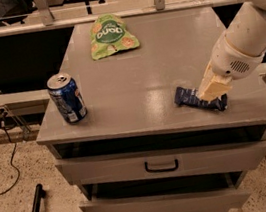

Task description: Move rxbar blueberry near pepsi can

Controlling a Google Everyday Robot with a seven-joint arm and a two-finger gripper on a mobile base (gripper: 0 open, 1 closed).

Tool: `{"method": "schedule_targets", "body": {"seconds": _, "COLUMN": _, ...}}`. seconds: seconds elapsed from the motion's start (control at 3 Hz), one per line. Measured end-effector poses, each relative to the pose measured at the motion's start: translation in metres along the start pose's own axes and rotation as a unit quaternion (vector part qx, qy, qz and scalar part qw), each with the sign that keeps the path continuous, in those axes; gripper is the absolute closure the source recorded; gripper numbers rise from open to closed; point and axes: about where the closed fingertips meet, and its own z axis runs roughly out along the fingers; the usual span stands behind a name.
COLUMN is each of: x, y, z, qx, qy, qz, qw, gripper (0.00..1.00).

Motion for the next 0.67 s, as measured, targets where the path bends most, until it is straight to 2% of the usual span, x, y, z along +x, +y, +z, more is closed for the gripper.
{"method": "schedule_targets", "body": {"seconds": 0.67, "x": 0.0072, "y": -0.0159, "z": 0.0017, "qx": 0.001, "qy": -0.004, "qz": 0.013, "qw": 0.9999, "gripper": 0.02}}
